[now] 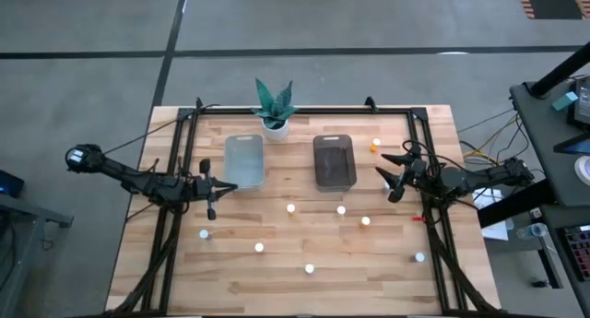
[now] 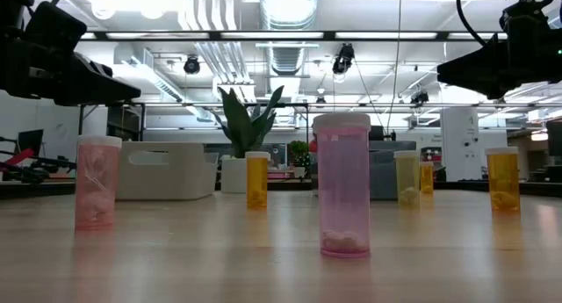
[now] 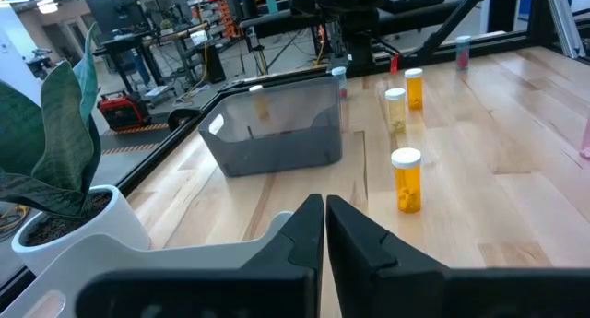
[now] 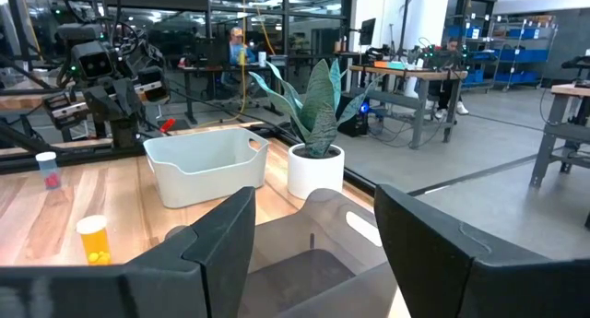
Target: Pick and place medicine bottles into bin by pill shape (circle, oval)
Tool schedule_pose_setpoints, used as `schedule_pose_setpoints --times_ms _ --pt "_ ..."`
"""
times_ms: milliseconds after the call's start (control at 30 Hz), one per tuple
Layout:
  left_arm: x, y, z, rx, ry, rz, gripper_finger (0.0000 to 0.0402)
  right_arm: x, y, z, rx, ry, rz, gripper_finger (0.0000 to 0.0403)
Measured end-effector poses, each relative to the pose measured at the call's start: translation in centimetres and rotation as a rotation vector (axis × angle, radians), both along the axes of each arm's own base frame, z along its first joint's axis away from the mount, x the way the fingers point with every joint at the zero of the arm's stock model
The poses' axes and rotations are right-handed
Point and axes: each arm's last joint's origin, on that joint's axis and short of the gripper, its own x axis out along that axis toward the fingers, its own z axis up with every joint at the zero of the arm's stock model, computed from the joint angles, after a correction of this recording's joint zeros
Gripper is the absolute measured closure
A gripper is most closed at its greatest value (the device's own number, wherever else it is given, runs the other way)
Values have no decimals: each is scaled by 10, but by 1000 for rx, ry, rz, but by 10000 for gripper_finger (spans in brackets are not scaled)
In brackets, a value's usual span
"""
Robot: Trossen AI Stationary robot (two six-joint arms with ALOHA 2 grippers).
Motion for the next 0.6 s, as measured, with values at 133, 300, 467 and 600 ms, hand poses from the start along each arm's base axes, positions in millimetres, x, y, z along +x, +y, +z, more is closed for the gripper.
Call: schedule_pose_setpoints --times_ms 133,300,467,600 --pt "0 0 0 0 0 0 402 0 0 0 0 0 0 188" --pt "0 0 0 -4 -3 0 402 0 0 0 0 0 0 188" --pt "1 -1 9 -298 -150 34 402 0 0 0 1 0 0 188" --pt "1 0 14 -353 -202 37 402 0 0 0 1 -1 0 188"
